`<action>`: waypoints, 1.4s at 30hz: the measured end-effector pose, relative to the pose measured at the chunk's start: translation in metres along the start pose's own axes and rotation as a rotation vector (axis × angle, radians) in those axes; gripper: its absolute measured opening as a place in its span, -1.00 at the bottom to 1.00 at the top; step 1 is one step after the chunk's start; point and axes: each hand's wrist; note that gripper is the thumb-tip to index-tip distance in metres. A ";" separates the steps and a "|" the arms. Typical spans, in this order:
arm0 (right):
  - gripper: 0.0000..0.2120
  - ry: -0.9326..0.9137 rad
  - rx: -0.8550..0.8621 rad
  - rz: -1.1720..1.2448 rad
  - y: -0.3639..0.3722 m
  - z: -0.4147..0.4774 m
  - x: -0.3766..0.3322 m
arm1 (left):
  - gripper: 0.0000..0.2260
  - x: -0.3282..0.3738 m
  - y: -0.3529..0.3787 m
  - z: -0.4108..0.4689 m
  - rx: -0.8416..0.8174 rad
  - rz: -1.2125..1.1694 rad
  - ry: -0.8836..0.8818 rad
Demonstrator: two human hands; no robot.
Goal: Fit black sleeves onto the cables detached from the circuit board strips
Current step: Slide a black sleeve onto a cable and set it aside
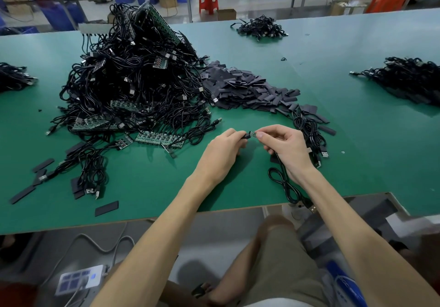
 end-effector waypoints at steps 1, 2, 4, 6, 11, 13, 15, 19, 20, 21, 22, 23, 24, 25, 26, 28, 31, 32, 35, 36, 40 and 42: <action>-0.95 0.002 -0.006 -0.004 0.000 0.000 0.000 | -0.82 0.000 0.001 0.000 -0.005 0.027 -0.008; -0.96 0.004 -0.015 -0.009 0.000 0.000 0.001 | -0.80 0.000 0.001 0.001 -0.011 0.046 -0.018; -0.96 0.005 -0.035 -0.025 0.001 -0.001 0.001 | -0.80 -0.001 0.003 0.001 -0.020 0.074 -0.033; -0.96 0.005 -0.046 -0.035 0.001 -0.001 0.001 | -0.80 -0.002 0.004 0.000 -0.028 0.104 -0.029; -0.97 0.006 -0.060 -0.063 0.001 0.000 0.002 | -0.74 -0.002 0.004 -0.004 -0.047 0.119 -0.005; -0.98 0.006 -0.085 -0.083 0.001 -0.001 0.002 | -0.72 -0.002 0.003 -0.005 -0.034 0.127 0.003; -0.98 0.004 -0.099 -0.081 0.001 -0.001 0.002 | -0.70 -0.001 0.002 -0.006 -0.046 0.127 0.047; -0.88 0.003 -0.091 -0.043 0.001 -0.001 0.000 | -0.65 0.000 0.001 -0.006 -0.081 0.126 0.105; -0.85 0.006 -0.091 -0.034 0.002 -0.001 0.000 | -0.65 0.000 0.001 -0.005 -0.078 0.125 0.101; -0.84 0.008 -0.097 -0.025 0.002 -0.002 -0.001 | -0.66 0.000 0.001 -0.005 -0.071 0.127 0.094; -0.84 0.010 -0.108 -0.012 0.003 -0.002 -0.002 | -0.68 0.000 0.002 -0.005 -0.058 0.134 0.088; -0.85 0.009 -0.122 0.003 0.003 -0.003 -0.003 | -0.70 0.000 0.002 -0.005 -0.040 0.145 0.083; -0.85 0.006 -0.139 0.016 0.003 -0.003 -0.003 | -0.73 0.000 0.002 -0.004 -0.017 0.155 0.080; -0.85 0.005 -0.155 0.022 0.002 -0.003 -0.004 | -0.75 -0.001 0.001 -0.004 0.006 0.163 0.077; -0.84 0.006 -0.167 0.020 0.003 -0.004 -0.005 | -0.77 -0.001 0.001 -0.003 0.024 0.170 0.073; -0.82 0.013 -0.179 0.015 0.003 -0.005 -0.006 | -0.78 -0.002 0.002 -0.003 0.032 0.179 0.064; -0.80 0.018 -0.172 0.037 0.004 -0.006 -0.007 | -0.76 -0.003 0.002 -0.003 0.019 0.170 0.051; -0.78 0.027 -0.162 0.055 0.004 -0.006 -0.007 | -0.76 -0.003 0.002 -0.003 0.011 0.164 0.054; -0.76 0.051 -0.137 0.087 0.003 -0.006 -0.008 | -0.73 -0.004 0.002 -0.004 -0.004 0.147 0.081; -0.76 0.054 -0.136 0.084 0.002 -0.006 -0.008 | -0.72 -0.004 0.002 -0.004 -0.005 0.141 0.089; -0.79 0.056 -0.134 0.049 0.004 -0.006 -0.007 | -0.70 -0.005 0.002 -0.003 -0.007 0.120 0.112; -0.81 0.050 -0.133 0.025 0.004 -0.006 -0.007 | -0.68 -0.006 0.002 -0.003 -0.009 0.109 0.119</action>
Point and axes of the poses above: each hand's wrist, its own z-axis towards the middle knuckle, its own y-axis out of the palm, x = y × z, and after that the axes turned 3 degrees about y, right-handed
